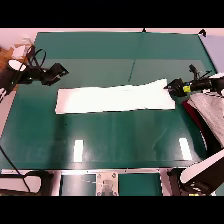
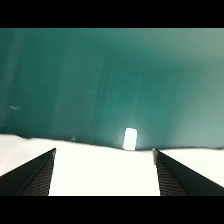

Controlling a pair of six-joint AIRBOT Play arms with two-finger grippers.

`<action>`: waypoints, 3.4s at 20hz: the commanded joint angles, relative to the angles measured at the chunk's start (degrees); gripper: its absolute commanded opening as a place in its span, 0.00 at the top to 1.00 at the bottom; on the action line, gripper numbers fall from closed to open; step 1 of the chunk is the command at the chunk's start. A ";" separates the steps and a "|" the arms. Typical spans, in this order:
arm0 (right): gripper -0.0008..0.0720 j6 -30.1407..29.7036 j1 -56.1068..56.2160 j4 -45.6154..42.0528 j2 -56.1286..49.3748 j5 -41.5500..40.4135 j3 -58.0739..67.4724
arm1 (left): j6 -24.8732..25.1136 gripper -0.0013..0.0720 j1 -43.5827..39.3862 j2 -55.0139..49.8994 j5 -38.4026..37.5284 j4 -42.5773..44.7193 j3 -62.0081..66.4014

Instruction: Fold the shirts.

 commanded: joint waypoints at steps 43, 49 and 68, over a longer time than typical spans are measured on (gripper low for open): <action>0.96 14.88 57.51 8.39 14.71 -32.54 3.48 | -5.18 0.95 -8.13 -10.56 -47.84 45.18 42.60; 0.30 13.18 70.88 8.50 0.28 -53.51 5.44 | -0.79 0.95 -4.50 -9.62 -49.33 45.09 42.27; 0.15 11.65 39.34 18.01 3.56 -17.94 -15.50 | -0.24 0.95 -4.50 -9.62 -49.18 42.23 42.27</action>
